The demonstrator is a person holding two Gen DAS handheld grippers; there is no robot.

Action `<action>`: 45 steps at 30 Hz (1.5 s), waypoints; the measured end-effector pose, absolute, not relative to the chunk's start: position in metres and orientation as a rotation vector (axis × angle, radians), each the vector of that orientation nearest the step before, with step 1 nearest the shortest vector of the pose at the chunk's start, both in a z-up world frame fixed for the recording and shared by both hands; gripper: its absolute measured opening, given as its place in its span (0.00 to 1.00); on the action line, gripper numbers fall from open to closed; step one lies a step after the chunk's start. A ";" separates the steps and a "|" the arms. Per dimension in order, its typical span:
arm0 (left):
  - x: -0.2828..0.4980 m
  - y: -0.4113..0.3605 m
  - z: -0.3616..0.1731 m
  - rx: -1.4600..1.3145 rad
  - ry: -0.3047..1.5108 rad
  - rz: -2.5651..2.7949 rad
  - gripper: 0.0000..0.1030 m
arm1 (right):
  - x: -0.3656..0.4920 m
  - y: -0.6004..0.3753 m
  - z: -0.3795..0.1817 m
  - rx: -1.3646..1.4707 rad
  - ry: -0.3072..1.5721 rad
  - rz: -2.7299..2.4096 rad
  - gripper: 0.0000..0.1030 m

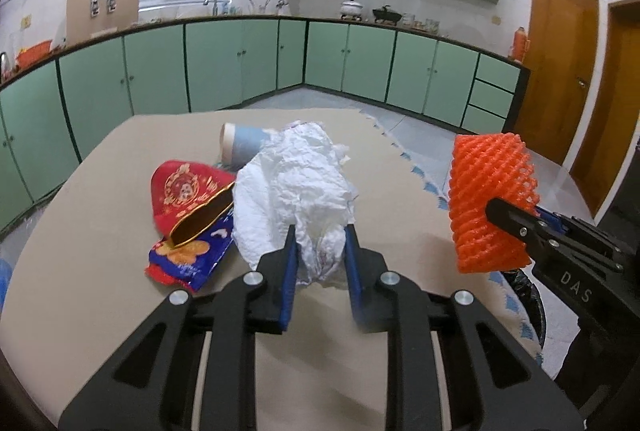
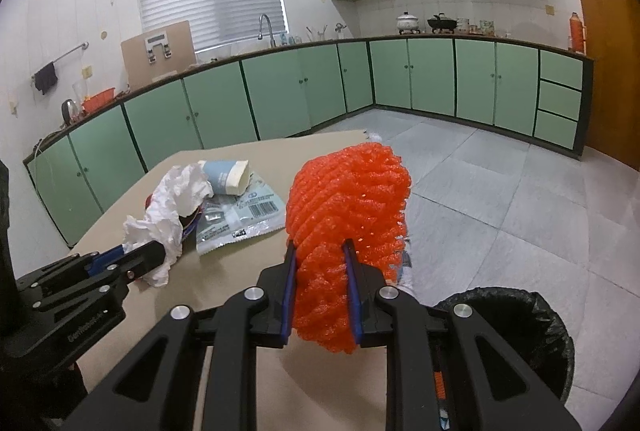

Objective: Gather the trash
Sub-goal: 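Grasp the white plastic bag with the left tool while the right tool holds the orange sleeve, then carry the white bag and orange sleeve over the bin and open both tools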

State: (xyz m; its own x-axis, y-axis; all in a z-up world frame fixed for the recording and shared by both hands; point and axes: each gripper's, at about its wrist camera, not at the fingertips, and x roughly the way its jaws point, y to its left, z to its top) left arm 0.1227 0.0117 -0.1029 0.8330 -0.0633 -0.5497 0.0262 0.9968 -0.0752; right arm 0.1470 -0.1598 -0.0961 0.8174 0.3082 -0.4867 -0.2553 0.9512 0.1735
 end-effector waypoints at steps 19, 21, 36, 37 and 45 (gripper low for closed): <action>0.125 -0.029 -0.091 -0.014 0.552 -0.152 0.20 | 0.126 -0.197 -0.081 0.137 0.503 0.240 0.21; 0.126 -0.036 -0.091 -0.010 0.551 -0.171 0.20 | 0.123 -0.204 -0.081 0.142 0.503 0.226 0.21; 0.136 -0.113 -0.102 0.042 0.565 -0.333 0.20 | 0.108 -0.282 -0.085 0.192 0.508 0.049 0.21; 0.137 -0.120 -0.103 0.045 0.565 -0.349 0.20 | 0.107 -0.288 -0.087 0.195 0.510 0.034 0.21; 0.141 -0.163 -0.109 0.064 0.560 -0.420 0.20 | 0.100 -0.326 -0.102 0.206 0.535 -0.050 0.21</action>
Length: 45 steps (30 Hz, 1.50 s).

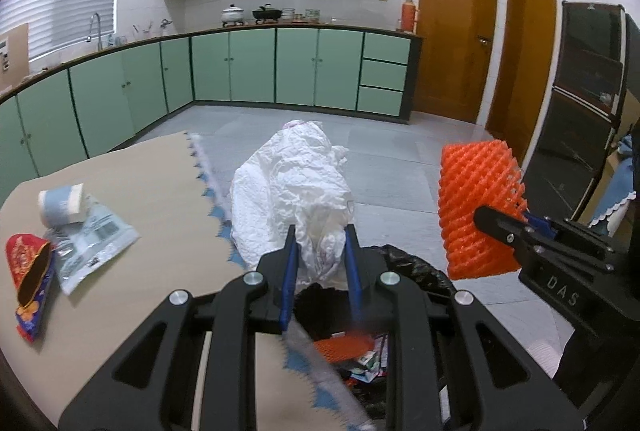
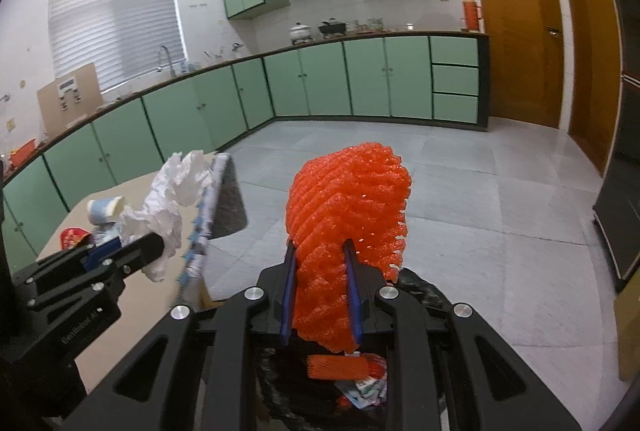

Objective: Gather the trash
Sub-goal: 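Carry the white bag and orange sleeve over the bin and open both tools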

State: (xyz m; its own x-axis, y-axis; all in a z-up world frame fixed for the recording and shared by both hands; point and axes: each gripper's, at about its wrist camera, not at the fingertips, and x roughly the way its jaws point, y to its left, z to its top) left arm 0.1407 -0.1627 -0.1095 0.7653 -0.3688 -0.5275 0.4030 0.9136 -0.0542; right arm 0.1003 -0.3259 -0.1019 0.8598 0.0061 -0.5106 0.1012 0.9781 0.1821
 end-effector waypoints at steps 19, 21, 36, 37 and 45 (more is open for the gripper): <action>0.191 -0.207 -0.144 0.038 0.700 -0.501 0.28 | 0.117 -0.363 -0.154 0.241 0.660 -0.090 0.27; 0.195 -0.211 -0.145 0.040 0.713 -0.514 0.31 | 0.118 -0.367 -0.157 0.235 0.675 -0.096 0.33; 0.183 -0.190 -0.127 0.036 0.659 -0.471 0.44 | 0.113 -0.375 -0.146 0.262 0.637 -0.114 0.45; 0.182 -0.187 -0.123 0.037 0.648 -0.456 0.48 | 0.112 -0.374 -0.142 0.263 0.626 -0.113 0.49; 0.175 -0.133 -0.101 0.033 0.579 -0.340 0.65 | 0.112 -0.335 -0.106 0.253 0.558 -0.035 0.87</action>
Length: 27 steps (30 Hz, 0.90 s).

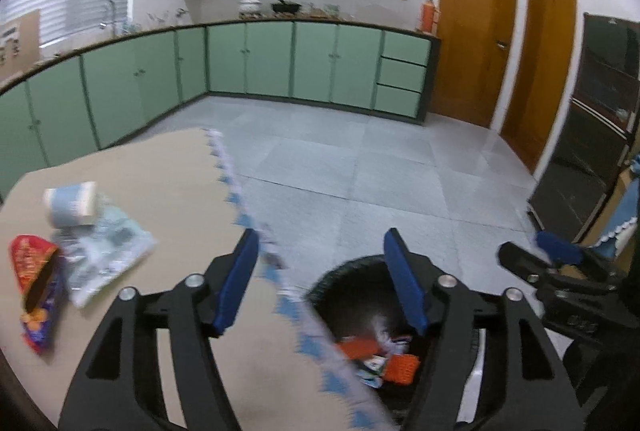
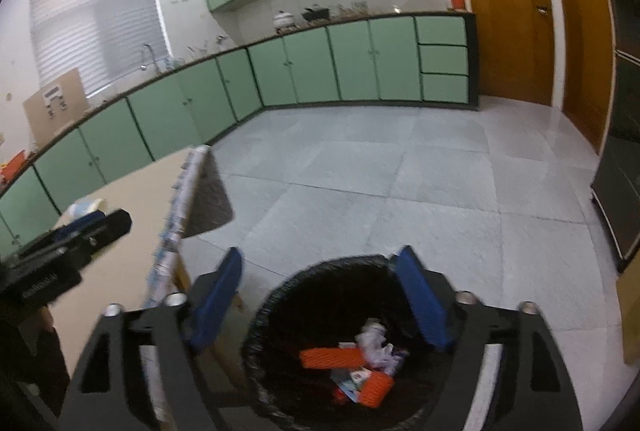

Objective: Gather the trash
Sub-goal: 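Carry the white bag and orange sleeve over the bin and open both tools, then return both tools to the table and approach the red snack bag and blue biscuit bag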

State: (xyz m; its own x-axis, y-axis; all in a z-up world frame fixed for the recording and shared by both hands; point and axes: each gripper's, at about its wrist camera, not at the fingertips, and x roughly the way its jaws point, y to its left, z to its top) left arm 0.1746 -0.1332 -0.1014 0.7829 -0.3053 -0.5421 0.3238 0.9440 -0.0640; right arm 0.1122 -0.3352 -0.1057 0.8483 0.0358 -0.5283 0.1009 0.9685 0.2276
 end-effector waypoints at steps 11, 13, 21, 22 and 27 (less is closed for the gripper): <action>0.175 -0.001 -0.088 0.019 0.555 -0.016 0.70 | 0.142 -0.244 -0.086 0.160 0.534 0.130 0.92; 0.174 0.020 -0.089 0.014 0.565 0.039 0.70 | 0.149 -0.231 -0.086 0.162 0.532 0.142 0.94; 0.176 0.091 -0.113 -0.013 0.663 0.190 0.70 | 0.167 -0.173 -0.091 0.122 0.547 0.219 0.94; 0.177 0.095 -0.115 -0.022 0.672 0.196 0.70 | 0.165 -0.170 -0.092 0.118 0.548 0.223 0.94; 0.176 0.115 -0.122 -0.058 0.687 0.208 0.70 | 0.172 -0.144 -0.098 0.094 0.562 0.258 0.94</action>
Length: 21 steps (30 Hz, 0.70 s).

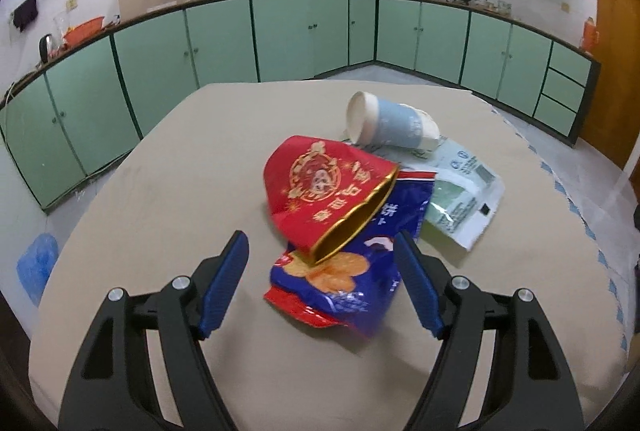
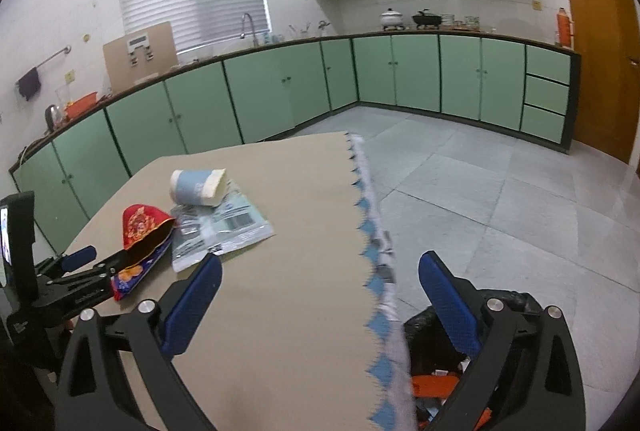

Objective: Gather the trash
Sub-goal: 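Return both tools to the table and approach the red snack bag and blue biscuit bag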

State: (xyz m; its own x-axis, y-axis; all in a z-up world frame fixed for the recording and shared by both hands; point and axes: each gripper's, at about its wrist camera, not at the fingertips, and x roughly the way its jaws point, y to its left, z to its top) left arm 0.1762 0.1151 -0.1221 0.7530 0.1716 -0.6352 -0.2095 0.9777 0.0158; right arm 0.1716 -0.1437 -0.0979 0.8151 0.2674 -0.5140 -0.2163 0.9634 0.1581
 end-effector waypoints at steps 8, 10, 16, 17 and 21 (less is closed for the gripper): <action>0.184 0.129 -0.125 -0.114 0.699 0.172 0.70 | 0.180 -0.119 -0.104 0.060 0.583 0.288 0.94; 0.186 0.128 -0.127 -0.115 0.699 0.168 0.70 | 0.181 -0.116 -0.105 0.055 0.585 0.290 0.94; 0.201 0.125 -0.128 -0.104 0.718 0.178 0.70 | 0.185 -0.112 -0.106 0.042 0.590 0.287 0.94; 0.203 0.126 -0.129 -0.103 0.727 0.184 0.70 | 0.185 -0.112 -0.106 0.041 0.591 0.286 0.94; 0.209 0.129 -0.133 -0.117 0.751 0.192 0.70 | 0.187 -0.111 -0.106 0.038 0.596 0.285 0.94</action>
